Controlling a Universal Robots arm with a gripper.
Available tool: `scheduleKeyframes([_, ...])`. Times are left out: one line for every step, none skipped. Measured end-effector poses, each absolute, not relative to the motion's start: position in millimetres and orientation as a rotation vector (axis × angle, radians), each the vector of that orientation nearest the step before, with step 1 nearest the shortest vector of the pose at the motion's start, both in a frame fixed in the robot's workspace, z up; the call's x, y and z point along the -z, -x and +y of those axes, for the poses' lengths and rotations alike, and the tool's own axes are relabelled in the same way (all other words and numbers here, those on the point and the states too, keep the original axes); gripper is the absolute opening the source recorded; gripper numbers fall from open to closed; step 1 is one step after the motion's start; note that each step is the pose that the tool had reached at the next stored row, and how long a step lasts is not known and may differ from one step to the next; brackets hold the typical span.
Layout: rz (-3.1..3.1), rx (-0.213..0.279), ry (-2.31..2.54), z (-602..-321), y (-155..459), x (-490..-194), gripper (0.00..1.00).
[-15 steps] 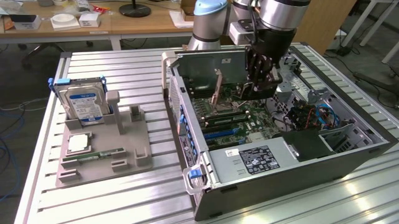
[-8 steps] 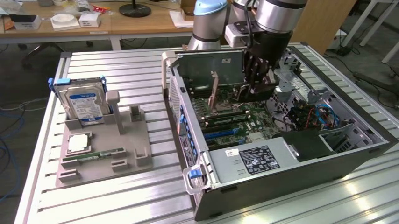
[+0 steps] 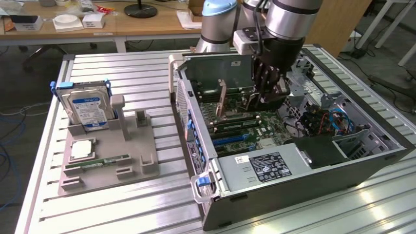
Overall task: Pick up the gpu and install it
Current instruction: 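Insert the gpu into the slot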
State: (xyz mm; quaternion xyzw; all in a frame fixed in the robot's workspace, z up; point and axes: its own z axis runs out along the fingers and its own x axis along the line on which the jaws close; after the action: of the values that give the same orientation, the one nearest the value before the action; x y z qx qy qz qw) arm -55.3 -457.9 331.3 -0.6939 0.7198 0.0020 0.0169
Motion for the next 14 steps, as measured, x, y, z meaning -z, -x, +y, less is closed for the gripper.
scheduleKeyframes([2.237,-0.006,2.157,-457.9,57.3,-330.3,0.27])
scheduleKeyframes([2.238,-0.006,2.157,-457.9,58.6,-329.2,0.27])
scheduleKeyframes([2.238,-0.006,2.157,-457.9,59.5,-327.9,0.27])
scheduleKeyframes([2.237,-0.006,2.157,-457.9,59.8,-326.2,0.27])
scheduleKeyframes([2.237,-0.006,2.157,-457.9,60.0,-324.4,0.27])
scheduleKeyframes([2.238,-0.007,2.157,-457.9,60.1,-322.5,0.27])
scheduleKeyframes([2.237,-0.008,2.159,-457.9,60.3,-320.6,0.27])
scheduleKeyframes([2.233,-0.008,2.163,-457.9,60.9,-318.8,0.27])
scheduleKeyframes([2.230,-0.008,2.166,-457.8,61.4,-317.0,0.27])
scheduleKeyframes([2.227,-0.009,2.170,-457.8,61.7,-315.2,0.27])
scheduleKeyframes([2.225,-0.009,2.172,-457.9,61.8,-313.9,0.27])
scheduleKeyframes([2.225,-0.009,2.172,-457.9,61.8,-313.0,0.27])
scheduleKeyframes([2.225,-0.009,2.172,-457.9,61.8,-312.2,0.27])
scheduleKeyframes([2.226,-0.010,2.172,-457.8,62.2,-311.3,0.27])
